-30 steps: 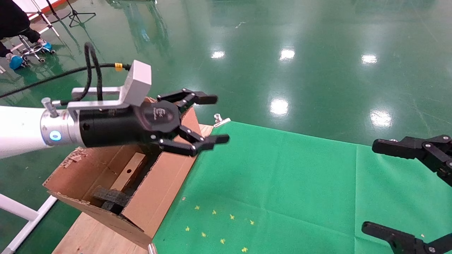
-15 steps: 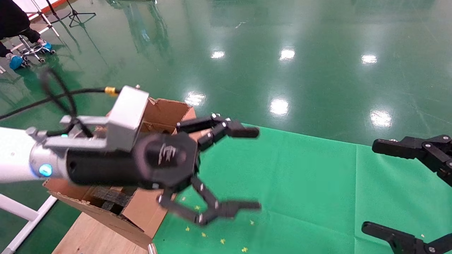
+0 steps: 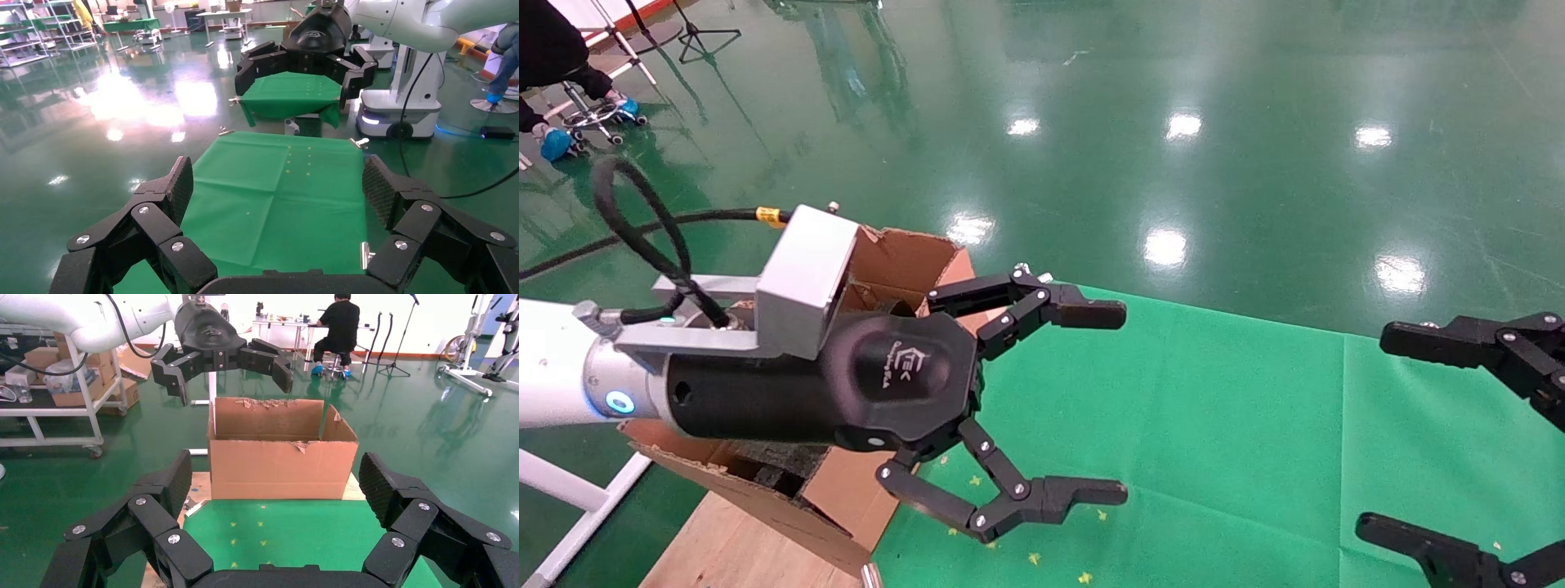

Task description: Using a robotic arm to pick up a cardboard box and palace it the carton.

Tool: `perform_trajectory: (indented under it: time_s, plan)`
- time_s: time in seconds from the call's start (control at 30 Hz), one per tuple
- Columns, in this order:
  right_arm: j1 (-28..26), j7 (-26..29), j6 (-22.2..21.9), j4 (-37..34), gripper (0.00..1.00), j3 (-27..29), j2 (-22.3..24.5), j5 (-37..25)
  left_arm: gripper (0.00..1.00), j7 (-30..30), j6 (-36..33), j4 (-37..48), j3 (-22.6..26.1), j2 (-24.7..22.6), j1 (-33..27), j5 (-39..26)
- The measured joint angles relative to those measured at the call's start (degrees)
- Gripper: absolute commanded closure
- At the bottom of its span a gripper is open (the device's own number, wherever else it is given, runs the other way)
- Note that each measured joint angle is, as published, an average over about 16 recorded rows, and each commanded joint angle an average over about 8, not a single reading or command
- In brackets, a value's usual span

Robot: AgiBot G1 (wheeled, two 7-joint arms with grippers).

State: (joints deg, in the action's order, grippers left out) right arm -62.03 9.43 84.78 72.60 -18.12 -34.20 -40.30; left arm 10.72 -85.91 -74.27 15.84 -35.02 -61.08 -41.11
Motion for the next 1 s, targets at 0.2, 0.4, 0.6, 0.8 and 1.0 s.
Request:
perform_trajectory:
  time_s: [0.2,0.4,0.6,0.8,1.0]
  plan:
    - [0.0,0.0,0.0,0.0,0.00,0.0,0.0,0.0,0.00,0.0,0.1,0.4,0.1,0.0,-0.2,-0.4]
    - [0.0,0.0,0.0,0.0,0.00,0.0,0.0,0.0,0.00,0.0,0.2,0.6,0.1,0.0,-0.4,-0.6]
    - [0.0,0.0,0.0,0.0,0.00,0.0,0.0,0.0,0.00,0.0,0.2,0.8,0.2,0.0,-0.5,-0.8]
    - [0.0,0.0,0.0,0.0,0.00,0.0,0.0,0.0,0.00,0.0,0.2,0.8,0.2,0.0,-0.5,-0.9]
    - [0.0,0.0,0.0,0.0,0.00,0.0,0.0,0.0,0.00,0.0,0.3,0.9,0.2,0.0,-0.6,-0.9]
